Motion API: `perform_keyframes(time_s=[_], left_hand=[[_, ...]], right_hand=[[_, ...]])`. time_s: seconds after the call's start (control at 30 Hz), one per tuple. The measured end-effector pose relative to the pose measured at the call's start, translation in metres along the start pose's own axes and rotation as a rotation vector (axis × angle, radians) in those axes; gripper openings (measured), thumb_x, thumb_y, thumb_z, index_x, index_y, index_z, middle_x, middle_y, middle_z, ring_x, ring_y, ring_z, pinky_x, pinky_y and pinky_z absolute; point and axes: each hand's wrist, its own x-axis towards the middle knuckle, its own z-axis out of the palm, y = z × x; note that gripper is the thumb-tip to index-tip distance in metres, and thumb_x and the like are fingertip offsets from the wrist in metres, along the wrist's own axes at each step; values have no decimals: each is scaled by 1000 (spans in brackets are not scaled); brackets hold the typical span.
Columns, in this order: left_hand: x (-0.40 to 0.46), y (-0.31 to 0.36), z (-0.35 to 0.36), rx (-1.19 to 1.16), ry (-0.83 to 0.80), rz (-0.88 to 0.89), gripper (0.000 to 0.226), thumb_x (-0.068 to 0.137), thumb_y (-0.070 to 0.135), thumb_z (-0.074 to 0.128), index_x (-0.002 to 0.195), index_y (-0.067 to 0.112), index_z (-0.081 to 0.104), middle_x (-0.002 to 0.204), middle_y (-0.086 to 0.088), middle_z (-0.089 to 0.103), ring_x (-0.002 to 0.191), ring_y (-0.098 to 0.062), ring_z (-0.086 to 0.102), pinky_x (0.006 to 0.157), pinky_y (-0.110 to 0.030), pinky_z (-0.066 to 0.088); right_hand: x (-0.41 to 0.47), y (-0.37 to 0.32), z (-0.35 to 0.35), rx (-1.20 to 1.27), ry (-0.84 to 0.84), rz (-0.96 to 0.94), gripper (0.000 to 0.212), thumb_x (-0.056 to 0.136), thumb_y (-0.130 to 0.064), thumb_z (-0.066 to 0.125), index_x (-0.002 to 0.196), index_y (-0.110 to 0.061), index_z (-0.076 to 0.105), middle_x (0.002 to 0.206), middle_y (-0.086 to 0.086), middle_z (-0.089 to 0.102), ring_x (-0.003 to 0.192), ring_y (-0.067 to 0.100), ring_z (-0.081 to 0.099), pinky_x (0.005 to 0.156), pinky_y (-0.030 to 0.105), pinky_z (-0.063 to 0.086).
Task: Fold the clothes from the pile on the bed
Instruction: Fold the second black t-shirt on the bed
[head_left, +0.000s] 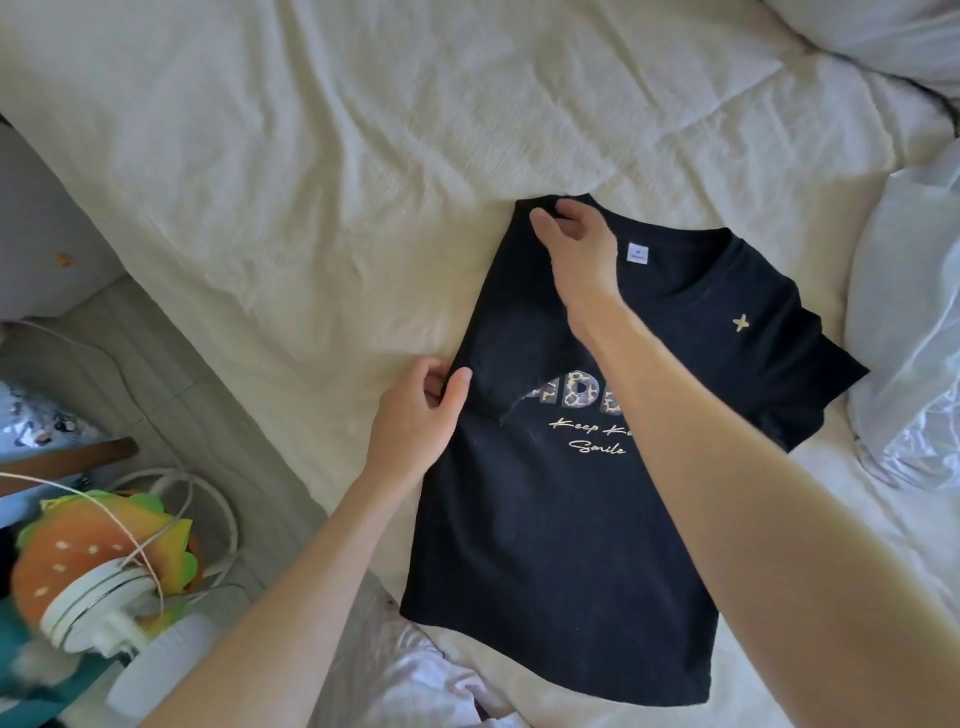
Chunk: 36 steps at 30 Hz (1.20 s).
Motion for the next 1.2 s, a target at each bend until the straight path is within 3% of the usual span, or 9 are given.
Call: perform_keyframes(time_s=[0.17,0.37,0.5,0.63,0.77,0.87,1.0,1.07,1.2], left_hand=[[-7,7,14,156,8,26,40,84,50,61,111,21,53,104,9,62,94,-14,59,80,-35,50],[-2,8,9,456,69,98,42,86,51,58,91,10,55,85,0,60,78,-21,58,64,-35,47],[-19,10,16,705,265,505,44,86,25,64,123,5,52,122,-17,51,113,-36,50,87,-45,43],[-29,20,50,831,19,824,48,90,18,58,136,8,47,150,-19,29,140,-42,22,110,-58,24],[-24,25,84,1120,-240,766,57,98,38,40,149,23,22,159,-7,3,145,-34,-3,113,-59,3],[-16,24,95,1228,-294,674,60,97,47,34,150,29,11,159,-2,-11,143,-31,-17,111,-60,-5],[-19,36,95,1104,-269,636,51,94,36,47,144,28,34,159,-1,7,145,-26,-5,113,-57,3],[-24,50,96,918,-157,617,36,92,25,52,128,24,55,149,-1,33,140,-23,20,111,-50,18],[-27,101,112,90,-133,241,21,91,12,52,93,26,67,111,7,60,105,-13,58,87,-27,47]], right_hand=[[-73,51,-12,-532,188,-641,35,93,-7,51,128,-1,55,134,16,52,130,30,44,111,38,30],[-97,101,-32,-962,-159,-565,47,97,-19,47,144,-15,39,156,7,23,146,24,13,117,53,7],[-107,101,-59,-734,168,-456,34,93,-14,54,126,-8,58,141,12,47,137,30,37,113,51,21],[-125,130,-124,-553,456,-130,25,92,-13,54,116,-9,60,123,6,56,118,26,49,100,41,38],[-119,153,-186,92,629,461,37,91,-32,58,120,-10,50,108,4,56,94,16,54,84,32,46],[-101,156,-207,448,399,605,52,94,-36,56,123,7,50,112,29,58,102,39,59,93,43,50],[-70,147,-224,933,305,682,37,98,-27,48,66,-12,59,63,0,52,53,9,49,59,18,42],[-59,148,-229,1072,398,708,29,96,-18,49,67,-14,48,68,0,44,58,10,44,65,20,40],[-67,144,-207,563,697,332,20,86,0,53,79,-19,54,82,-7,52,80,15,53,69,19,44]])
